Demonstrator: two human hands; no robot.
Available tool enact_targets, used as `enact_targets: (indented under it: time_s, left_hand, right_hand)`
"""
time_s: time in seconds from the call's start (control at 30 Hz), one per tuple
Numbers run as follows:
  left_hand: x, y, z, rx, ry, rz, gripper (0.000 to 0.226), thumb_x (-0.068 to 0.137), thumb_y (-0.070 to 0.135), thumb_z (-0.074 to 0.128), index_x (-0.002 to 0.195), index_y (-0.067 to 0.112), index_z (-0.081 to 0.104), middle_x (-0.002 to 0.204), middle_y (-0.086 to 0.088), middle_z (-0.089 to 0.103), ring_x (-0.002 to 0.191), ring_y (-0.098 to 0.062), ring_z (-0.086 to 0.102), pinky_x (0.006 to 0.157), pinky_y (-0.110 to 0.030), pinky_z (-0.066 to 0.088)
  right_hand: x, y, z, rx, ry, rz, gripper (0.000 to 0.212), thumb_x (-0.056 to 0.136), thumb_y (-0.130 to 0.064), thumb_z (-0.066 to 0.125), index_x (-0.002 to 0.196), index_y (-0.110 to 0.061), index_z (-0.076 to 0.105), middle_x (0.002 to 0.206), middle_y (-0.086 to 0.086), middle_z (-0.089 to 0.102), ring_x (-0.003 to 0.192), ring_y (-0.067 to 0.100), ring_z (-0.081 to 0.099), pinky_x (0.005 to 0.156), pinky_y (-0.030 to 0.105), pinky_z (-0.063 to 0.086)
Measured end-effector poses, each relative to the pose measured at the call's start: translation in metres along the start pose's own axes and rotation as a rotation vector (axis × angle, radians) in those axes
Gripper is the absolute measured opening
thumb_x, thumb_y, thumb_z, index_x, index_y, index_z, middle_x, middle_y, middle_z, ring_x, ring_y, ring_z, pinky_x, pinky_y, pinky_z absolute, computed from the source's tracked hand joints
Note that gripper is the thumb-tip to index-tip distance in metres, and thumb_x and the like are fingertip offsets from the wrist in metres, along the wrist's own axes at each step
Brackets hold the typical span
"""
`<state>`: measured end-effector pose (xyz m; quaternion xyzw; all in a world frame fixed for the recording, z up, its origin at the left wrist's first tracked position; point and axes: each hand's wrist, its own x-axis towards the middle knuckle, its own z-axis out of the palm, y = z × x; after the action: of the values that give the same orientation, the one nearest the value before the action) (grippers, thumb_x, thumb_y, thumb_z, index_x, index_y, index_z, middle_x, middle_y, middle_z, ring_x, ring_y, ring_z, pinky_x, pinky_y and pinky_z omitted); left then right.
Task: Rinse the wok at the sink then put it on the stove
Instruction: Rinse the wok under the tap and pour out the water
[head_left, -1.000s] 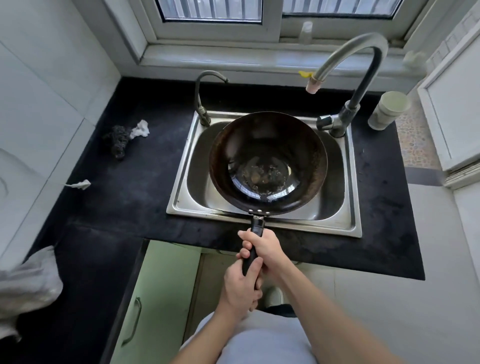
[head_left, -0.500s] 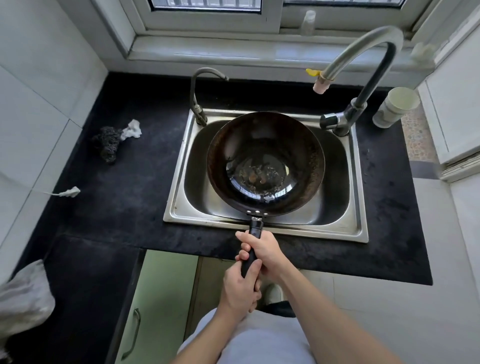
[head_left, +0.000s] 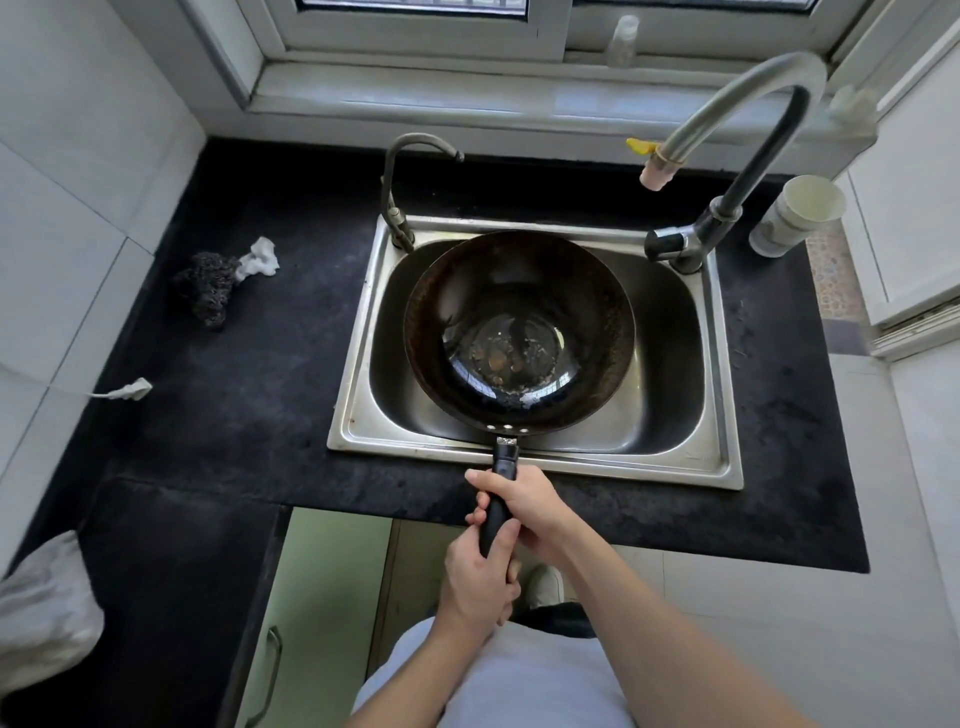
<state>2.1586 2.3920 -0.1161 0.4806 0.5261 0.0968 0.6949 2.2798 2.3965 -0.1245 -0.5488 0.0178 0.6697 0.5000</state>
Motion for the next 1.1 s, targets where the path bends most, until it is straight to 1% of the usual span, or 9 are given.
enact_targets:
  time_s: [0.17,0.27,0.37,0.5,0.63,0.73,0.83,0.97,1.1]
  left_hand:
    - [0.005,-0.001,-0.007,0.055,-0.028,0.036,0.028,0.096,0.029,0.054,0.076,0.009,0.055,0.051,-0.005,0.046,0.034,-0.015,0.037,0.033,-0.022,0.030]
    - [0.009,0.000,-0.010,0.064,-0.045,0.036,0.030,0.096,0.032,0.053,0.078,0.009,0.054,0.051,-0.004,0.047,0.035,-0.014,0.037,0.033,-0.022,0.030]
    - [0.012,0.002,-0.012,0.041,-0.045,0.018,0.035,0.096,0.036,0.052,0.076,0.007,0.052,0.050,-0.004,0.044,0.035,-0.014,0.034,0.033,-0.021,0.027]
    - [0.013,0.005,-0.013,0.036,-0.061,-0.016,0.036,0.096,0.037,0.051,0.076,0.007,0.051,0.050,-0.004,0.042,0.034,-0.014,0.033,0.033,-0.020,0.026]
    - [0.011,0.009,-0.014,0.026,-0.099,-0.065,0.035,0.095,0.039,0.052,0.082,0.007,0.053,0.054,-0.003,0.044,0.037,-0.012,0.033,0.036,-0.022,0.026]
    - [0.011,0.011,-0.015,0.002,-0.107,-0.118,0.031,0.094,0.037,0.056,0.103,0.008,0.052,0.063,-0.005,0.048,0.041,-0.012,0.036,0.037,-0.023,0.027]
    - [0.009,0.017,-0.008,-0.066,-0.054,-0.172,0.034,0.094,0.031,0.059,0.121,0.012,0.047,0.067,-0.004,0.053,0.042,-0.013,0.038,0.035,-0.021,0.029]
    - [0.005,0.033,-0.001,-0.026,-0.038,-0.195,0.030,0.096,0.026,0.055,0.109,0.000,0.055,0.067,-0.003,0.052,0.043,-0.014,0.040,0.037,-0.021,0.031]
    - [0.005,0.036,0.005,-0.002,0.007,-0.235,0.032,0.098,0.033,0.051,0.103,0.001,0.053,0.064,0.000,0.047,0.040,-0.010,0.034,0.037,-0.018,0.025]
  right_hand:
    - [-0.003,-0.014,-0.007,-0.197,0.017,0.122,0.029,0.088,-0.020,0.077,0.103,0.004,0.070,0.095,0.014,0.079,0.090,0.028,0.077,0.087,0.040,0.060]
    - [-0.010,-0.022,-0.010,-0.285,0.016,0.139,0.031,0.092,-0.026,0.072,0.107,0.002,0.069,0.098,0.010,0.079,0.092,0.022,0.077,0.080,0.032,0.059]
    - [-0.017,-0.032,-0.022,-0.345,0.064,0.109,0.021,0.097,-0.026,0.066,0.100,-0.007,0.071,0.096,0.008,0.080,0.092,0.019,0.077,0.089,0.035,0.059]
    - [-0.021,-0.050,-0.046,-0.454,0.274,0.007,0.019,0.099,-0.025,0.062,0.108,-0.010,0.067,0.093,0.004,0.080,0.091,0.021,0.076,0.090,0.040,0.059]
    - [-0.025,-0.084,-0.074,-0.558,0.445,-0.221,0.010,0.097,-0.014,0.063,0.092,-0.011,0.071,0.086,0.009,0.079,0.082,0.024,0.073,0.079,0.039,0.061]
    - [-0.024,-0.119,-0.101,-0.703,0.560,-0.391,0.015,0.093,-0.013,0.066,0.083,-0.022,0.071,0.084,0.004,0.078,0.082,0.021,0.072,0.078,0.037,0.060]
    - [-0.026,-0.160,-0.128,-0.858,0.708,-0.531,0.014,0.094,-0.018,0.062,0.105,-0.019,0.071,0.102,0.002,0.074,0.097,0.024,0.069,0.093,0.042,0.055]
    - [-0.026,-0.216,-0.151,-0.907,0.775,-0.591,0.042,0.097,-0.011,0.052,0.139,-0.010,0.052,0.135,0.012,0.062,0.122,0.031,0.058,0.105,0.039,0.040]
    - [-0.008,-0.246,-0.157,-1.049,0.646,-0.547,0.047,0.091,-0.007,0.041,0.135,-0.016,0.052,0.127,0.019,0.063,0.111,0.038,0.056,0.089,0.036,0.041]
